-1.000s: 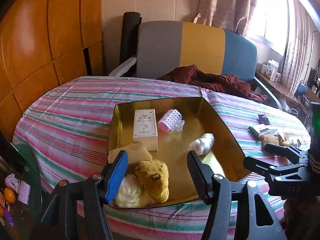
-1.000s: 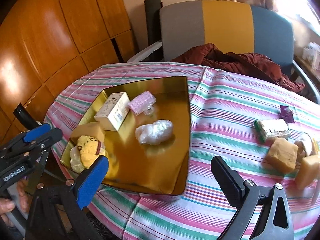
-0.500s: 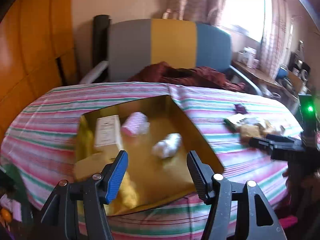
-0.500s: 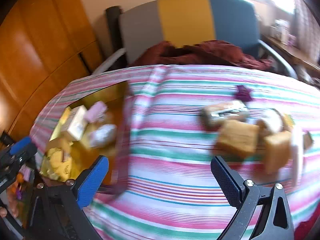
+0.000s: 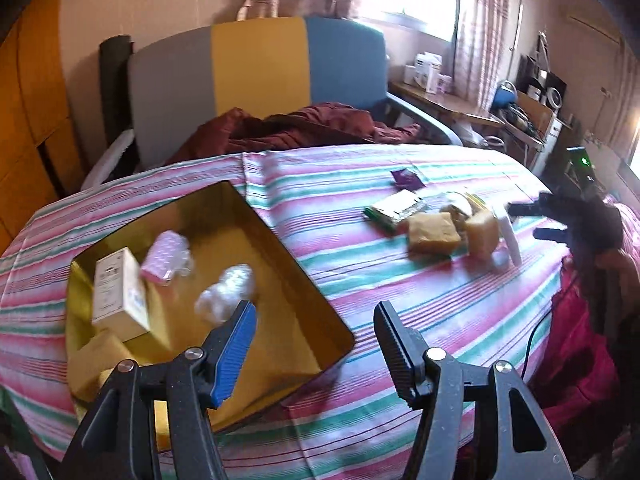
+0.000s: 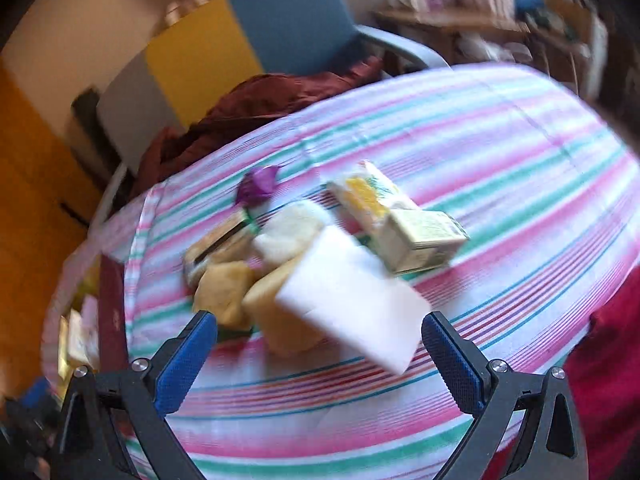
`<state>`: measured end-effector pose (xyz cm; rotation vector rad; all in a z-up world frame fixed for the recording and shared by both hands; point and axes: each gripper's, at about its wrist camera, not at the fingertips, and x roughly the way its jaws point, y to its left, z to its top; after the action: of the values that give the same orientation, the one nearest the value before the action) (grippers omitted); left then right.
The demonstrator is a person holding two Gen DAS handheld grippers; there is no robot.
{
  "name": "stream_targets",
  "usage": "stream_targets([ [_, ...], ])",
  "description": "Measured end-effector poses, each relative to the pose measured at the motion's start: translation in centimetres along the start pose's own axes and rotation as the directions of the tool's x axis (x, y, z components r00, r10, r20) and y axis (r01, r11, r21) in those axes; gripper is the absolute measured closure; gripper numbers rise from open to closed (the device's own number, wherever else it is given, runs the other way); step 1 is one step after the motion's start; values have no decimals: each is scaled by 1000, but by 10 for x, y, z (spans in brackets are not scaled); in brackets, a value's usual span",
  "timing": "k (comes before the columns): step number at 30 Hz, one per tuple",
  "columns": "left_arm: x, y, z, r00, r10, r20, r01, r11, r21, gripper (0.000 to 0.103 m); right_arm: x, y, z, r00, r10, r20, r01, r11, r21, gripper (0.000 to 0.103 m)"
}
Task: Organize objects
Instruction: 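Move both tools back toward the remaining items on the table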
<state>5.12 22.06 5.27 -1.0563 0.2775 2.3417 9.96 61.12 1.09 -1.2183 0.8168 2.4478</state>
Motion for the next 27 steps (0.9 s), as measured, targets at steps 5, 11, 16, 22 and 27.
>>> stream_targets([
  [5, 11, -14, 1, 999, -18, -32, 19, 999, 34, 41, 22, -38, 17, 999, 54, -7, -53, 992, 113, 0],
  [11, 23, -26, 2, 997, -42, -67, 46, 997, 58, 41, 51, -60, 27, 988, 149, -29, -142, 975, 172, 0],
  [16, 33, -36, 3, 993, -63, -100, 71, 994, 80, 41, 66, -48, 22, 944, 293, -149, -267, 948, 175, 0],
  [22, 41, -48, 3, 989, -79, -128, 93, 990, 107, 41, 65, 2, 4, 910, 270, -315, -286, 958, -6, 0],
  [27, 47, -57, 5, 984, -99, -148, 117, 986, 115, 41, 61, 19, -9, 920, 128, -371, -199, 967, -161, 0],
])
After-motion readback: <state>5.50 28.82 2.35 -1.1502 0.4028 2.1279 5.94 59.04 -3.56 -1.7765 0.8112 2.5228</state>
